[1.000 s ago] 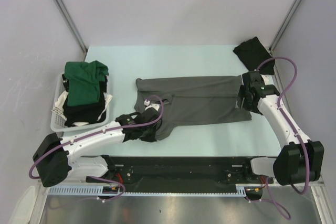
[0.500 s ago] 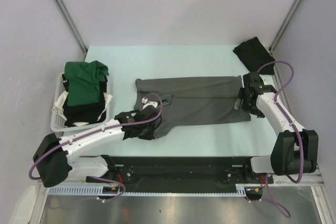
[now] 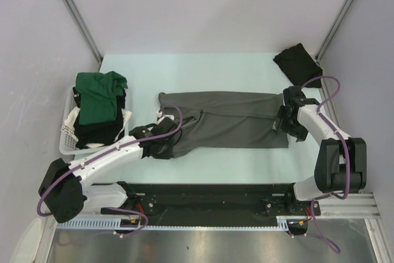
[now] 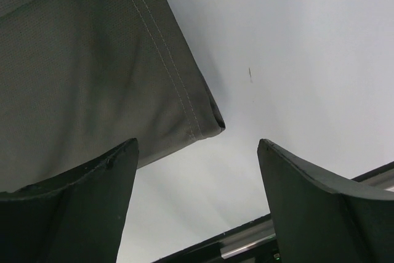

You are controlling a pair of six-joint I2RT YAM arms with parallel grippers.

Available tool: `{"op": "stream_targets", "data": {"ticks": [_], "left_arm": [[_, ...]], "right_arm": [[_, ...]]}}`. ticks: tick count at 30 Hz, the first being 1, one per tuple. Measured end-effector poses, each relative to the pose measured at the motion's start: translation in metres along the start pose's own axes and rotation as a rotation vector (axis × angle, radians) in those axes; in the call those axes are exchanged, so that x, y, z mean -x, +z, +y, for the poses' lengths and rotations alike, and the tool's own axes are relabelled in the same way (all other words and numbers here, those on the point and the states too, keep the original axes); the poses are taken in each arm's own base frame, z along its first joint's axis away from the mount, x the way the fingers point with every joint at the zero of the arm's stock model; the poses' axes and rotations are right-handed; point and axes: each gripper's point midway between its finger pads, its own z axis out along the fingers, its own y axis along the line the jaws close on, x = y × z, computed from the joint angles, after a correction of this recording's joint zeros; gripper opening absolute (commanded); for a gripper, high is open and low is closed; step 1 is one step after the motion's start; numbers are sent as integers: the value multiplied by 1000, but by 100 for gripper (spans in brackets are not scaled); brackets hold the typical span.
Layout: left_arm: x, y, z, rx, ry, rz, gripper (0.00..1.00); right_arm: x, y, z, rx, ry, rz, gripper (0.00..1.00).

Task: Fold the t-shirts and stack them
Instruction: Grap the side of the flattened tshirt closest away from the robot with both arms

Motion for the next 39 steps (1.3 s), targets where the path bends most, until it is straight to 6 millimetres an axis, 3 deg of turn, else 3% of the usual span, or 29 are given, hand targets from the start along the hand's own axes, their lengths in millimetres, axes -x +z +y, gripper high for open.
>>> {"op": "stream_targets", "data": {"ticks": [6, 18, 21, 25, 31, 39], "left_arm": [[5, -1, 2, 6, -5, -4, 2], [11, -1, -1, 7, -3, -4, 3], [13, -2, -2, 4, -5, -8, 3], [13, -2, -2, 4, -4, -6, 3], [13, -2, -2, 4, -4, -5, 3], [18, -7, -4, 4, 0, -7, 2]], "right_arm": [[-4, 4, 3, 3, 35, 25, 76], [-26, 16, -6, -47, 69, 109, 75], [-29, 19, -11, -56, 81, 120, 67], [-29, 21, -13, -58, 83, 121, 41], [-29, 27, -12, -48, 75, 131, 16], [-28, 28, -15, -42, 96, 137, 8]]}}
